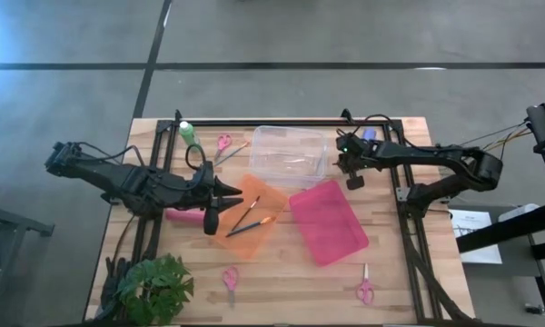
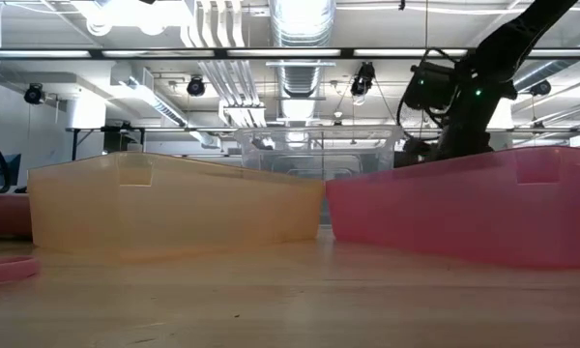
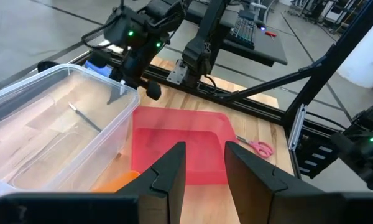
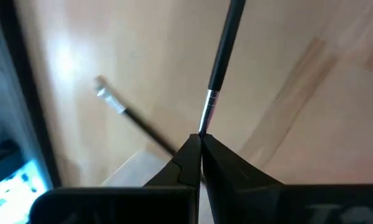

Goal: Pick & Place Paint Supplies
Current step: Put the black brow brush into the orange bin

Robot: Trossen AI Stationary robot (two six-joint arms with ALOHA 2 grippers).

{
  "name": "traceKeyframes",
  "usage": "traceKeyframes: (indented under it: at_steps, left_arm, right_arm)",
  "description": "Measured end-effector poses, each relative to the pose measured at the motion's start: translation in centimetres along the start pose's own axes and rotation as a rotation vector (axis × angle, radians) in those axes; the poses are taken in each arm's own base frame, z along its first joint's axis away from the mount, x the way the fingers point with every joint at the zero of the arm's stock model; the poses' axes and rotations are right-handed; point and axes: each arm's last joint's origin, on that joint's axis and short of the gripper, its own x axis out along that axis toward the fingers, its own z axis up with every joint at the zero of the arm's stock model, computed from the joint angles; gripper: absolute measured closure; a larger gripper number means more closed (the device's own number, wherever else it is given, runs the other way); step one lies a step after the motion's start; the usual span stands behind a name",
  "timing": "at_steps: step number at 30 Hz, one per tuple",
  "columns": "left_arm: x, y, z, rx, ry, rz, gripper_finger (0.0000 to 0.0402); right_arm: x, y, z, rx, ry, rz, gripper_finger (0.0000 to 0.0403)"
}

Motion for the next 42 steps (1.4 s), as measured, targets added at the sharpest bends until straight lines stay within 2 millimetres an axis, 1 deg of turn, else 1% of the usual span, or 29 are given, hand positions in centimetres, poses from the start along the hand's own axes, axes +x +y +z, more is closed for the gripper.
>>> traceKeyframes:
  at_steps: [9,16,20,28,33,38,42]
  left_arm:
    - [0.0,0.0,0.0,0.000,-0.001,0.000,0.0281]
    - [0.0,-0.1,0.0,-0.003,0.001,-0.015,0.0281]
    - [0.0,-0.1,0.0,-0.007,0.009,-0.038,0.0281]
    - [0.0,-0.3,0.0,-0.010,0.019,-0.059,0.0281]
    - [0.0,-0.3,0.0,-0.010,0.019,-0.059,0.0281]
    - [0.0,-0.3,0.0,-0.010,0.019,-0.061,0.0281]
    - [0.0,-0.3,0.0,-0.010,0.019,-0.061,0.0281]
  right_arm:
    - [-3.0,-0.2,-1.2,-0.035,0.068,0.151,0.0395]
    - [-5.1,-1.2,-2.3,-0.081,0.118,0.232,0.0395]
    - [-5.8,-1.7,-2.2,-0.095,0.110,0.234,0.0395]
    - [-7.8,-2.3,-2.2,-0.117,0.125,0.309,0.0395]
    - [-8.2,-2.6,-2.0,-0.134,0.112,0.314,0.0394]
    - [-7.9,-2.9,-1.7,-0.205,0.063,0.281,0.0394]
    - [-7.3,-3.1,-1.8,-0.223,0.045,0.258,0.0394]
